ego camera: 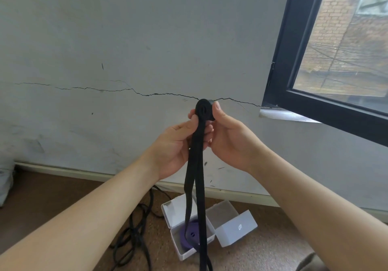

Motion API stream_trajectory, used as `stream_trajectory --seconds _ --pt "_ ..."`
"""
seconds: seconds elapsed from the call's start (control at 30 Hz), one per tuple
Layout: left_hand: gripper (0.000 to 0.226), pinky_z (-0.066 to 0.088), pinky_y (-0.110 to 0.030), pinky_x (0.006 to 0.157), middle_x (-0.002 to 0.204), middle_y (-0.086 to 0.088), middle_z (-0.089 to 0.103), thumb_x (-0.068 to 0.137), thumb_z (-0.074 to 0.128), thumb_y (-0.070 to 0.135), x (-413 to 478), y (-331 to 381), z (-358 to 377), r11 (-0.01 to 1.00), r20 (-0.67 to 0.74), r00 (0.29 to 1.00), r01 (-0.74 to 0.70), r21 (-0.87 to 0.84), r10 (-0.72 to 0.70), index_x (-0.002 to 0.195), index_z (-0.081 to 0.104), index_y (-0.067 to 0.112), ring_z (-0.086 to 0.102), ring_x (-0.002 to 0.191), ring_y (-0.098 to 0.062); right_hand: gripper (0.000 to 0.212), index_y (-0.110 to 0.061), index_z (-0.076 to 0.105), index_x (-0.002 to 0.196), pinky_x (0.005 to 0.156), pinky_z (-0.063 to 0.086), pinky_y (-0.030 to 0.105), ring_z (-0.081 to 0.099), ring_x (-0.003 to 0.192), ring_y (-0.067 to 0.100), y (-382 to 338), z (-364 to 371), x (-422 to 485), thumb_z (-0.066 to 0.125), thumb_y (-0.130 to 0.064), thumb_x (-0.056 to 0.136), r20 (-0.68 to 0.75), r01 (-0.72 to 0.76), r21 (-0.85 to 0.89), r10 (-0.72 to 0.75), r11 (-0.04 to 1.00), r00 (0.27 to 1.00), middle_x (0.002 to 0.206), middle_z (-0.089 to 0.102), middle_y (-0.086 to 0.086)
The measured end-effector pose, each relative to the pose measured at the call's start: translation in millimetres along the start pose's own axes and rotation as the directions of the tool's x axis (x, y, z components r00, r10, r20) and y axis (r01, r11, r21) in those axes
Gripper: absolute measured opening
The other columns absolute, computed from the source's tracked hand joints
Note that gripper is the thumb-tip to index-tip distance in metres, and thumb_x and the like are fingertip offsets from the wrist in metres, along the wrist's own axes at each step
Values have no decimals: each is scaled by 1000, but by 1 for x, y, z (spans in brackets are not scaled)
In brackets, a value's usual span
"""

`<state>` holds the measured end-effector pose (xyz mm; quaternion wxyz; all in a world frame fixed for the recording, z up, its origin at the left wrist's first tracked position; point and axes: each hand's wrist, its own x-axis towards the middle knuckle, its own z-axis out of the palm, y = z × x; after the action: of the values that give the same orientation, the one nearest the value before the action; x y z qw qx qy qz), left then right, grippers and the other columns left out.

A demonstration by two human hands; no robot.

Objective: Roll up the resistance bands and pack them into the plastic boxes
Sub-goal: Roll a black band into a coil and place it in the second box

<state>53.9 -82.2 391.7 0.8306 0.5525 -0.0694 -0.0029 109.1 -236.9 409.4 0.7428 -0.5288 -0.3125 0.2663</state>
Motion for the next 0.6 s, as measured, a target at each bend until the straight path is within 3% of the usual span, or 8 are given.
stream_trajectory --seconds 0.1,0.23,0.3,0.43,0.53,0.6 --pt "32 55 -32 84 95 -6 73 89 61 32 0 1 2 985 -58 992 -99 143 108 106 76 10 66 87 -19 51 -17 74 110 83 40 33 46 93 23 -1 -2 -2 52 -58 91 -3 23 -4 -23 1000 1000 112 53 11" --pt "37 54 -27 84 96 -4 76 89 57 35 -5 14 7 917 -6 968 -234 324 250 109 75 11 70 89 -18 43 -25 79 103 101 35 41 40 109 27 -13 2 -6 49 -54 93 39 89 -31 -87 996 995 121 53 10" --pt "41 54 -25 80 95 -2 75 91 52 39 -5 23 12 912 38 965 -259 318 261 110 74 9 70 89 -18 44 -22 78 108 102 35 45 38 107 29 -24 4 -6 48 -51 95 67 146 -32 -144 989 987 121 49 12" --pt "41 56 -32 82 99 -4 74 93 52 41 4 27 16 957 27 982 -190 221 189 111 73 11 69 91 -22 53 -8 67 123 86 31 50 37 101 35 -28 3 5 53 -51 94 37 165 -76 -162 983 986 115 44 15" --pt "38 52 -31 77 94 -4 70 94 54 40 16 30 16 979 -11 986 -162 121 164 105 71 8 63 80 -19 53 -11 67 123 77 33 40 36 97 34 -29 3 20 58 -54 93 8 177 -119 -177 977 984 111 42 12" --pt "37 47 -29 75 91 0 67 96 54 41 24 39 18 984 -4 986 -165 59 166 106 72 11 59 74 -15 48 -13 68 122 75 36 32 41 98 30 -38 4 29 58 -51 94 -20 208 -135 -213 969 977 110 51 11"
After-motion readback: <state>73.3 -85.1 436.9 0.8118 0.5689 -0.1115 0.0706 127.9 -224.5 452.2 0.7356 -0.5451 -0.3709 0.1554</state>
